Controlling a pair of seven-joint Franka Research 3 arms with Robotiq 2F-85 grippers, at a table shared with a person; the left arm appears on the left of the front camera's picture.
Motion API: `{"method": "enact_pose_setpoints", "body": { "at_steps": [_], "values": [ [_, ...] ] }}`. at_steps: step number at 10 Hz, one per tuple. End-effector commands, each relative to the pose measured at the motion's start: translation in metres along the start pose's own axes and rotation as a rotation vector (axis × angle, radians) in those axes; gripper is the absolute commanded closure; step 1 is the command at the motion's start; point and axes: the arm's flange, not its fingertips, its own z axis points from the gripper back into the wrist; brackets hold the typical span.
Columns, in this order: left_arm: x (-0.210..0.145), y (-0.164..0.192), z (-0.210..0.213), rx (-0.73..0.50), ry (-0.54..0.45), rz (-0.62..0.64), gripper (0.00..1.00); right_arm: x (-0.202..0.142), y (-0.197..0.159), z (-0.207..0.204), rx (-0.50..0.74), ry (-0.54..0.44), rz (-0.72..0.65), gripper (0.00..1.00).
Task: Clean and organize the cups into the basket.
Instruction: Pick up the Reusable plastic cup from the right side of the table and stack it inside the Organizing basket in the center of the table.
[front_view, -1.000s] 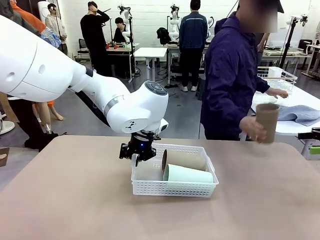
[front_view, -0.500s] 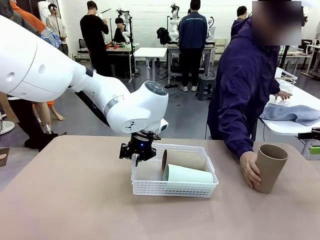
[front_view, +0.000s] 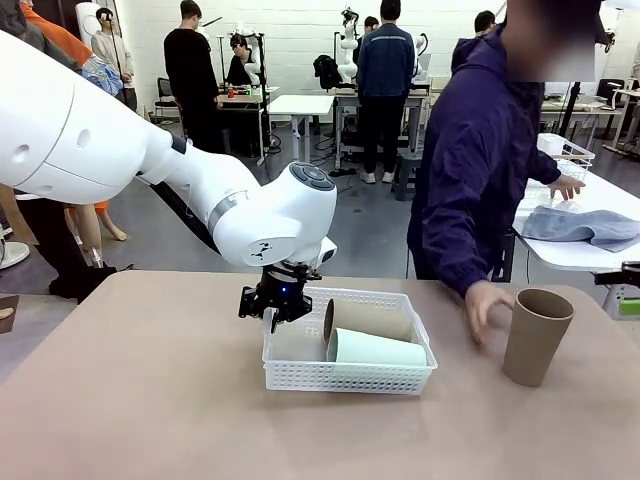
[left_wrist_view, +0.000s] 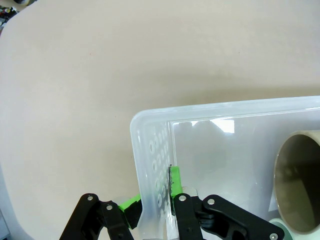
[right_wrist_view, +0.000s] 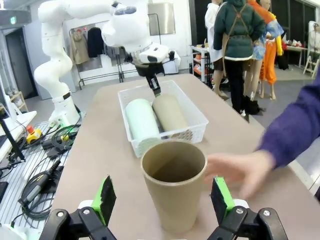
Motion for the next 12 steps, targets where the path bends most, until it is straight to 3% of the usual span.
{"method": "enact_pose_setpoints", "body": {
  "at_steps": [1, 3, 6, 12],
  "values": [
    [-0.001, 0.001, -0.001, 0.002, 0.001, 0.002, 1.00, -0.041, -0.019, 0.002, 0.042, 0.042, -0.057, 0.00],
    [-0.001, 0.001, -0.001, 0.002, 0.001, 0.002, 1.00, -0.075, -0.026, -0.004, 0.049, 0.069, -0.090, 0.00],
    [-0.001, 0.001, -0.001, 0.002, 0.001, 0.002, 1.00, -0.094, -0.034, -0.018, 0.099, 0.063, -0.116, 0.00],
    [-0.001, 0.001, -0.001, 0.002, 0.001, 0.002, 1.00, -0.089, -0.046, -0.052, 0.151, 0.028, -0.014, 0.00]
  ]
}}
